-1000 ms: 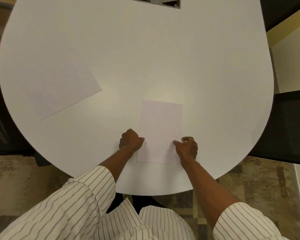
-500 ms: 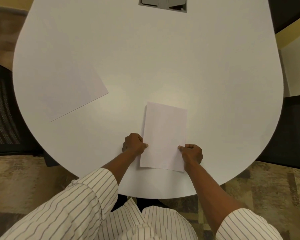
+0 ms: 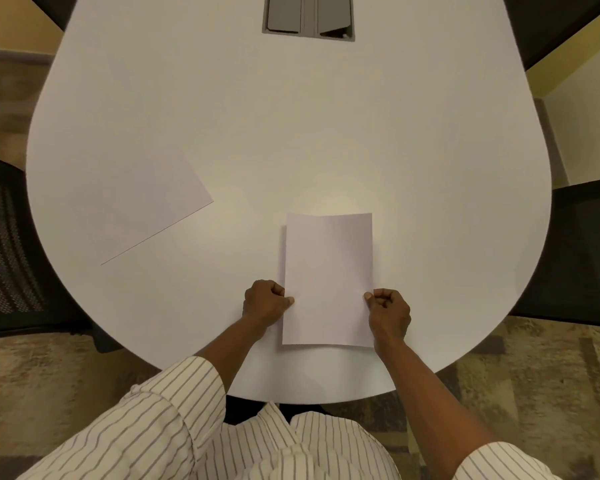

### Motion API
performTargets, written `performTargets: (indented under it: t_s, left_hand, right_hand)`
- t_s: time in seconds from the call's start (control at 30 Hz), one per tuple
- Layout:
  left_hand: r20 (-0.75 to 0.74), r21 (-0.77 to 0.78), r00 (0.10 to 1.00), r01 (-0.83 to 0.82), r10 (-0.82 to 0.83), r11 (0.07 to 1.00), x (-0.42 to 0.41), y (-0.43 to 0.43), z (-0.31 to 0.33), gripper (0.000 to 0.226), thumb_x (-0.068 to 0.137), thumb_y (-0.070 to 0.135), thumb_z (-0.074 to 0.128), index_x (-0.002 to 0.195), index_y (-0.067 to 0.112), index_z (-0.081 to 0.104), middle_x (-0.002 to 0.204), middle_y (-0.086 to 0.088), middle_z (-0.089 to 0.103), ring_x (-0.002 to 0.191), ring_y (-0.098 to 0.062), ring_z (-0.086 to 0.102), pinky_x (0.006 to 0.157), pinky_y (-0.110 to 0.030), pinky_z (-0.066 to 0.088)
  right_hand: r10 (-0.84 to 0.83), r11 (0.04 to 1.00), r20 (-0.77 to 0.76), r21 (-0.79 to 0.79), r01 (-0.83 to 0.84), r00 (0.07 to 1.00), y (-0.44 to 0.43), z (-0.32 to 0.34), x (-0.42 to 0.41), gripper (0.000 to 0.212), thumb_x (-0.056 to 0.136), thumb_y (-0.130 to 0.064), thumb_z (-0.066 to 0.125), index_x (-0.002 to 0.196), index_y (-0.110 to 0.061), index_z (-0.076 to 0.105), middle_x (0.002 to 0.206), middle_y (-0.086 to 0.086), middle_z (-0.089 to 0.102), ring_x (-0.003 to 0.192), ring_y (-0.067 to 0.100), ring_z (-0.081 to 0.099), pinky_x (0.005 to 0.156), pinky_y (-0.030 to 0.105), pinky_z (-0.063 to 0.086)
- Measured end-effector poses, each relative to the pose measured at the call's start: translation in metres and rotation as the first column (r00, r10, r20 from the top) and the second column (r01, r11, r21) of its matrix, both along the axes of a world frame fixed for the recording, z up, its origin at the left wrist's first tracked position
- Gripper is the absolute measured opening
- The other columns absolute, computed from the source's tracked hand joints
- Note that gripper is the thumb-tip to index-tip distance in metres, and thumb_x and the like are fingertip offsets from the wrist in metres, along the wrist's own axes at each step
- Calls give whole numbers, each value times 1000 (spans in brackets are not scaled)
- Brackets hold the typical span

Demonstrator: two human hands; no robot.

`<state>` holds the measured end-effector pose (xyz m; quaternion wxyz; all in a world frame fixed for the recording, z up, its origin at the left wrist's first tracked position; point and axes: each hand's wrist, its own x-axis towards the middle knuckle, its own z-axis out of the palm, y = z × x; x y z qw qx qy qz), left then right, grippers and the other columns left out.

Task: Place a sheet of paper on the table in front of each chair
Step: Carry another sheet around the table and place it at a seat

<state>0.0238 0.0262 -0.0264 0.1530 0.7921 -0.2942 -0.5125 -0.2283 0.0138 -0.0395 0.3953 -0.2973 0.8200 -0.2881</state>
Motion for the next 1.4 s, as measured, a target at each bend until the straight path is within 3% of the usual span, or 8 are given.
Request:
performTargets:
  t_s: [0.2, 0.37, 0.5, 0.67, 0.8, 1.0, 1.3, 1.4]
  left_hand:
    - [-94, -5, 995, -33, 33, 999, 17, 6, 6, 25, 84, 18, 89, 86, -1, 73, 86, -15, 77, 71, -23, 67, 81, -45, 66]
    - [-227, 5, 969, -98, 96, 995, 37, 8, 19, 21, 91, 16, 84, 100, -1, 76, 95, -14, 80, 74, -22, 74, 66, -32, 62]
    - [-269, 6, 961, -67, 66, 998, 48, 13, 26, 11, 92, 11, 82, 96, 2, 78, 93, -14, 80, 74, -21, 75, 60, -26, 58]
    - [-288, -10, 957, 11, -14, 1000, 57, 25, 32, 10, 89, 3, 81, 97, 0, 77, 87, -11, 80, 67, -20, 69, 62, -28, 58]
    - [-250, -57, 968, -13, -2, 998, 68, 43, 38, 5, 93, 4, 75, 96, 2, 77, 95, -8, 80, 77, -20, 73, 69, -29, 60]
    - [-229, -101, 956, -213, 185, 972, 92, 81, 52, 5, 97, 8, 73, 94, 6, 76, 98, -8, 78, 88, -24, 76, 70, -27, 62]
    - [-136, -225, 870, -492, 473, 841, 94, 161, 67, 7, 97, 11, 77, 100, 14, 71, 99, -8, 78, 93, -28, 77, 84, -41, 67]
    - [-108, -269, 840, -540, 532, 797, 84, 200, 66, 19, 92, 11, 82, 101, 16, 66, 97, -9, 75, 89, -25, 72, 78, -37, 63]
  right_hand:
    - [41, 997, 169, -68, -30, 985, 15, 13, 1, 19, 95, -10, 81, 112, -15, 74, 90, 6, 75, 88, 19, 69, 85, 30, 54]
    - [101, 994, 288, -66, -85, 952, 29, 27, 4, 20, 95, -11, 81, 112, -18, 77, 92, 6, 77, 88, 19, 71, 87, 34, 57]
    - [94, 995, 317, -65, -78, 944, 46, 35, 9, 19, 94, -11, 82, 111, -19, 78, 90, 3, 78, 91, 22, 73, 89, 37, 59]
    - [97, 994, 329, -79, -75, 939, 68, 42, 20, 18, 94, -12, 82, 111, -17, 78, 83, -1, 78, 88, 23, 71, 83, 37, 55]
    - [120, 991, 325, -88, -96, 938, 79, 46, 28, 18, 93, -12, 83, 110, -14, 77, 84, -3, 77, 86, 21, 71, 81, 34, 54]
    - [195, 981, 318, -75, -181, 928, 83, 53, 38, 16, 91, -11, 84, 105, -9, 77, 102, 11, 81, 94, 27, 73, 77, 38, 58]
    - [453, 890, 297, -93, -447, 841, 86, 61, 62, 15, 90, -16, 86, 100, -8, 77, 100, 14, 79, 93, 27, 72, 82, 46, 61]
    - [531, 844, 291, -101, -526, 796, 95, 65, 70, 13, 91, -17, 86, 96, -9, 77, 99, 12, 79, 90, 26, 71, 82, 45, 60]
